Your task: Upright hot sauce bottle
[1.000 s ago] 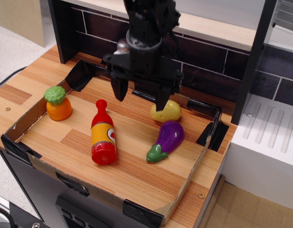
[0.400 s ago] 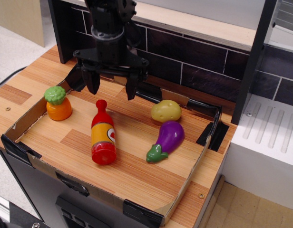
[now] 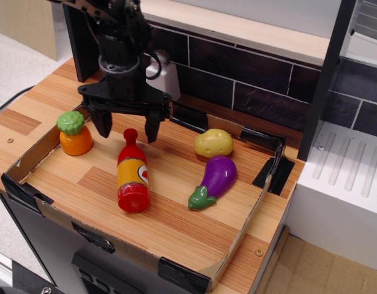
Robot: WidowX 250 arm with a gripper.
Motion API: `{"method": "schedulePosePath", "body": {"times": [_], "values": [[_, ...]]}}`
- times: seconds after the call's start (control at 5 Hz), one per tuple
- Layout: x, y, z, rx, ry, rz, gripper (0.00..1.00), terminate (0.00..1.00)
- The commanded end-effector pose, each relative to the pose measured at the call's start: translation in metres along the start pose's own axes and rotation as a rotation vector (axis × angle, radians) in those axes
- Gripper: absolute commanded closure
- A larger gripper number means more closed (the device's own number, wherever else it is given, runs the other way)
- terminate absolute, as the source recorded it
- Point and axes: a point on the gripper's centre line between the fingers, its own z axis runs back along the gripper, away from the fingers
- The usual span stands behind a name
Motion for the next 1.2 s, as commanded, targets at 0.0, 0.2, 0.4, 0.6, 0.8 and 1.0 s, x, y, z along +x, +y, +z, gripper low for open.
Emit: {"method": "schedulePosePath", "body": {"times": [0.0, 0.2, 0.4, 0.6, 0.8, 1.0], "values": [[-0.004, 0.0, -0.008, -0.029, -0.002, 0.046, 0.0, 0.0], [-0.004, -0.003, -0.013, -0.012, -0.011, 0.061, 0.0, 0.0], [-0.002, -0.003, -0.016, -0.012, -0.025, 0.074, 1.0, 0.0], [0.003, -0.003, -0.012, -0.024, -0.006, 0.075, 1.0, 0.0], [0.006, -0.003, -0.009, 0.002, -0.011, 0.067, 1.0, 0.0], [0.004, -0.004, 0.0, 0.004, -0.05, 0.007, 1.0, 0.0]]}}
